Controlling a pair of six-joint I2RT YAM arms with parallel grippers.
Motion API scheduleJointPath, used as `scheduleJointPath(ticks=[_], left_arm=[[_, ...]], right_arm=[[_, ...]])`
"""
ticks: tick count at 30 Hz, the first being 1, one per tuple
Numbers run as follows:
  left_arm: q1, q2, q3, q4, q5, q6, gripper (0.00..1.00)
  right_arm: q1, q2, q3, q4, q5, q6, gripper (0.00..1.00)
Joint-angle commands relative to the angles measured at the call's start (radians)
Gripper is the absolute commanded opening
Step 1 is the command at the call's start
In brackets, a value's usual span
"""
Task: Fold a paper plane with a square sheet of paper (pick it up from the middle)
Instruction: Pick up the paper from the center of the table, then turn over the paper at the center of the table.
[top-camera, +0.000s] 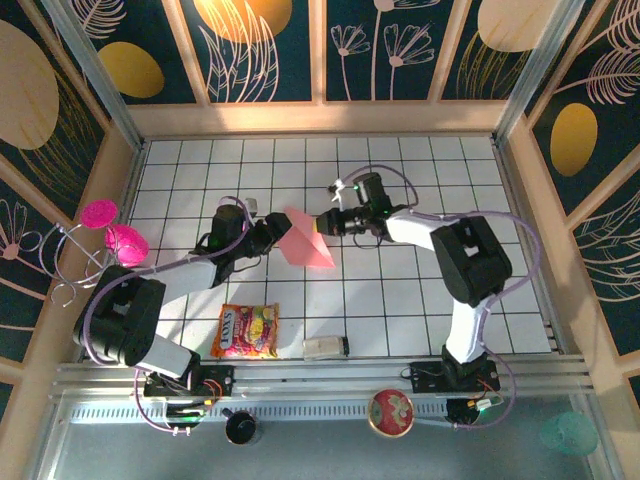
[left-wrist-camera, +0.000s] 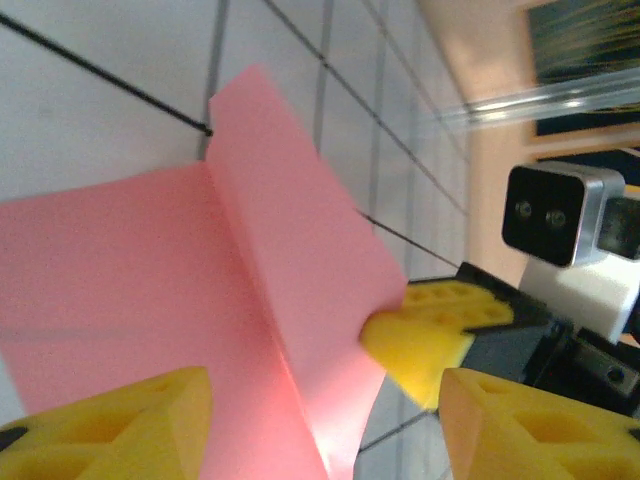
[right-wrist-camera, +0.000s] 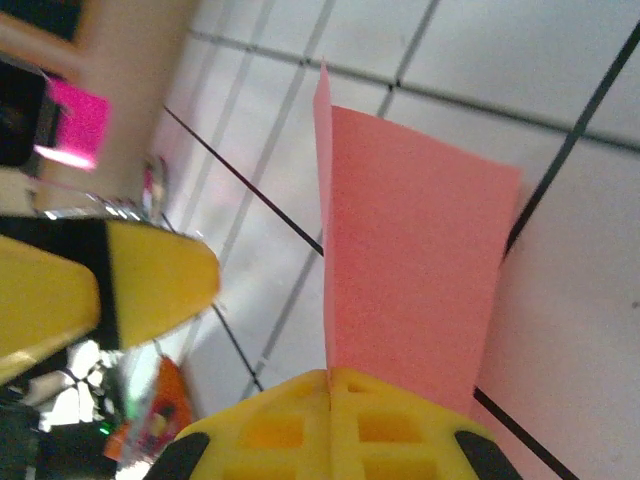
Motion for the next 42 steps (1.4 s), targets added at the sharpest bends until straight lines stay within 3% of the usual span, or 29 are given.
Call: scheduleJointPath(ticks=[1, 9, 14, 34, 38, 42], left_arm=[[-0.028, -0.039, -0.012, 0.144, 0.068, -0.037, 0.64], [-0.082, -0.023, -0.022, 0.348, 0.124, -0.09, 0.69], [-0.098, 0.015, 0.002, 0.391, 0.156, -0.087, 0.66], [-0.111, 0.072, 0.055, 0.505, 0.212, -0.113, 0.31], [-0.11, 0.074, 0.062, 0.473, 0.203, -0.098, 0.22], [-0.111, 0.065, 0.072, 0.423, 0.189, -0.065, 0.16]], right_arm=[[-0.018, -0.099, -0.037, 0.175, -0.043, 0.169, 0.0], [-0.033, -0.192, -0.13, 0.402, -0.088, 0.441, 0.01], [-0.035, -0.212, -0.146, 0.448, -0.113, 0.504, 0.02], [-0.043, -0.22, -0.18, 0.509, -0.158, 0.602, 0.06], [-0.049, -0.227, -0.185, 0.499, -0.158, 0.601, 0.12], [-0.067, -0.258, -0.189, 0.442, -0.133, 0.563, 0.25]])
